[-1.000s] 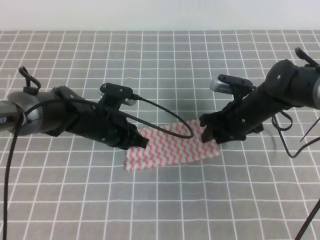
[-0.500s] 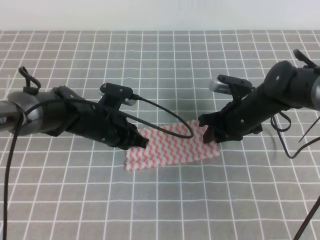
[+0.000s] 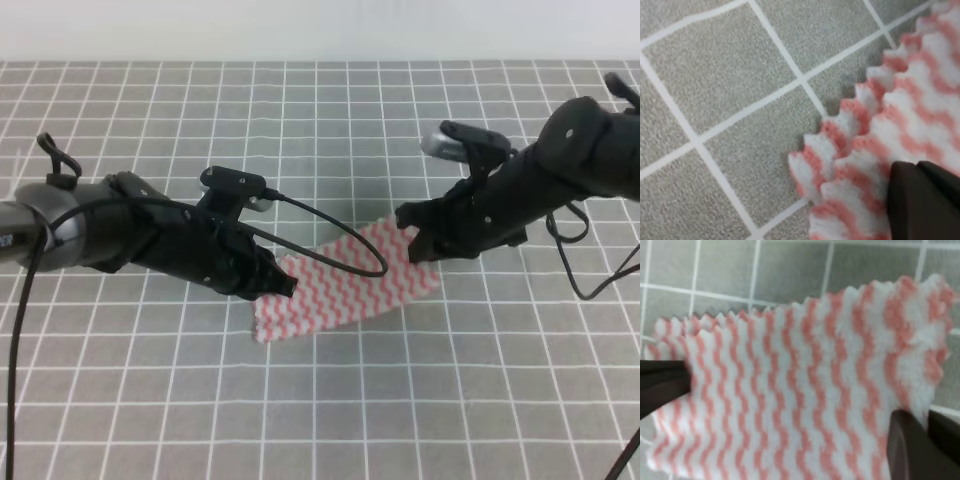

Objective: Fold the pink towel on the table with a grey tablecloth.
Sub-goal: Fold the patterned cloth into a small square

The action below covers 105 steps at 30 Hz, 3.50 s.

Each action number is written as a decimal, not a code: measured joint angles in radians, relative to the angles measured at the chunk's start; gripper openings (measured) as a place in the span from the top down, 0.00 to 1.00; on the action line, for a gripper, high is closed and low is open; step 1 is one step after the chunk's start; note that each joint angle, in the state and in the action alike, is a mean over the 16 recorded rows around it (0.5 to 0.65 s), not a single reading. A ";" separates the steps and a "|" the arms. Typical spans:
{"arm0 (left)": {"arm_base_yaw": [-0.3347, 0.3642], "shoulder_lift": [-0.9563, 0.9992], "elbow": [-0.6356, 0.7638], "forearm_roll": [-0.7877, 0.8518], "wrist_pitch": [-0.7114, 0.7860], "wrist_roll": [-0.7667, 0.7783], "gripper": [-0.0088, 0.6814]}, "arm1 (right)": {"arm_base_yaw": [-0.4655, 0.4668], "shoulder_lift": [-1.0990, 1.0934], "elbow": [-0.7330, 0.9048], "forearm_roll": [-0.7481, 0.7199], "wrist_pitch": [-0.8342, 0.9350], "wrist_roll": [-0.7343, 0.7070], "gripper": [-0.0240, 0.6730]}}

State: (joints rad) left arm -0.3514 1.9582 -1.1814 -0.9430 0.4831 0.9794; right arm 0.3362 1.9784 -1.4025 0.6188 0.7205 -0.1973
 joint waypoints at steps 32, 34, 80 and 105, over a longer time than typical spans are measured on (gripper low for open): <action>0.052 -0.064 -0.095 0.127 0.260 -0.137 0.99 | 0.141 -0.016 -0.004 0.070 -0.111 -0.023 0.99; 0.057 -0.063 -0.091 0.132 0.266 -0.143 0.99 | 0.141 -0.016 -0.004 0.070 -0.111 -0.024 0.99; 0.063 -0.012 -0.070 0.137 0.187 -0.135 0.99 | 0.213 0.011 -0.029 0.223 -0.134 -0.127 0.99; 0.120 0.022 -0.069 0.053 0.226 -0.023 0.99 | 0.214 0.022 -0.045 0.224 -0.100 -0.128 0.99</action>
State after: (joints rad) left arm -0.2312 1.9799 -1.2505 -0.8898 0.7093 0.9566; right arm 0.5501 2.0002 -1.4473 0.8432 0.6203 -0.3256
